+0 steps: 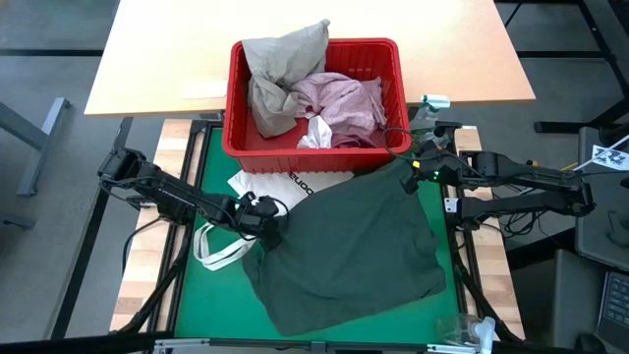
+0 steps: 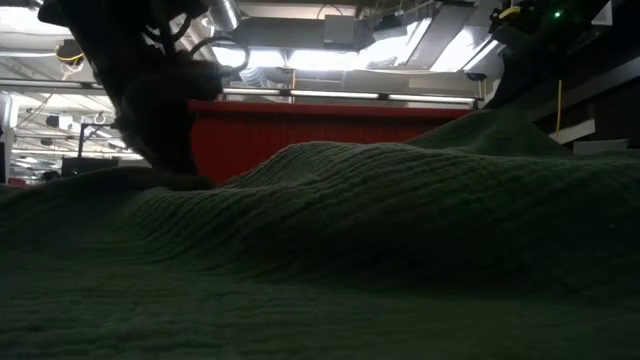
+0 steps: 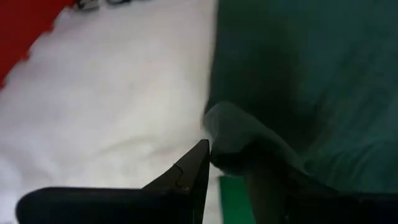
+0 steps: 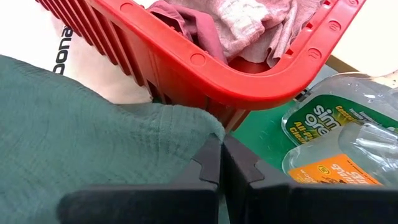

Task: Fold laundry
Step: Fold the green shirt

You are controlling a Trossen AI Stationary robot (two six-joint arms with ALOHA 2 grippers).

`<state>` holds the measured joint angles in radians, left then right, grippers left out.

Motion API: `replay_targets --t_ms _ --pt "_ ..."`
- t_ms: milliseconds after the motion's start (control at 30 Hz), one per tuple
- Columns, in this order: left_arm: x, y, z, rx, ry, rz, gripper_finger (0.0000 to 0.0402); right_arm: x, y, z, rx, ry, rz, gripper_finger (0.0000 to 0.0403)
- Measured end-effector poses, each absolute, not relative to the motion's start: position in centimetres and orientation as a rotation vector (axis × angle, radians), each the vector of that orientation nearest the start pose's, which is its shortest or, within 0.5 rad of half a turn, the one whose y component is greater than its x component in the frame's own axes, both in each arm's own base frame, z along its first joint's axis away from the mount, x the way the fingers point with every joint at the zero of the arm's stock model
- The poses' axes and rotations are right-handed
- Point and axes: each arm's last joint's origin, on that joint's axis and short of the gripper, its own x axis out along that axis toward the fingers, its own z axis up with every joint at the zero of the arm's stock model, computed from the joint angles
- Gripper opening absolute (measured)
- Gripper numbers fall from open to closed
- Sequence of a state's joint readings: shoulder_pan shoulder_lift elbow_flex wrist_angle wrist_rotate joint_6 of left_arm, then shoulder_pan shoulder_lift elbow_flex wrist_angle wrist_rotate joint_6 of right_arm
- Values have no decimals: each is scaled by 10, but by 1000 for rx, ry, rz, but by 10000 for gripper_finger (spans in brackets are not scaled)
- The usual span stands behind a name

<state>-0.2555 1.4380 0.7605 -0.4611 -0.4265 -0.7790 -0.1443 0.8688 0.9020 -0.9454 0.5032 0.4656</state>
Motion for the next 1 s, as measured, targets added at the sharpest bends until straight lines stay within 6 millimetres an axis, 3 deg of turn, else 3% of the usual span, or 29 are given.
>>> replay_targets --t_ms 200,500,600,800,1000 --pt "251 -53 172 -286 925 518 95 146 -35 300 253 750 -797 3" --pt "260 -56 149 -259 974 534 144 146 -35 300 253 751 -797 3" --pt "261 -56 148 -256 978 534 122 146 -35 300 253 750 -797 3" --pt "256 -55 157 -258 1007 557 13 146 -35 300 253 750 -797 3" --pt "241 -52 189 -166 1221 708 2 146 -36 300 244 736 -815 3"
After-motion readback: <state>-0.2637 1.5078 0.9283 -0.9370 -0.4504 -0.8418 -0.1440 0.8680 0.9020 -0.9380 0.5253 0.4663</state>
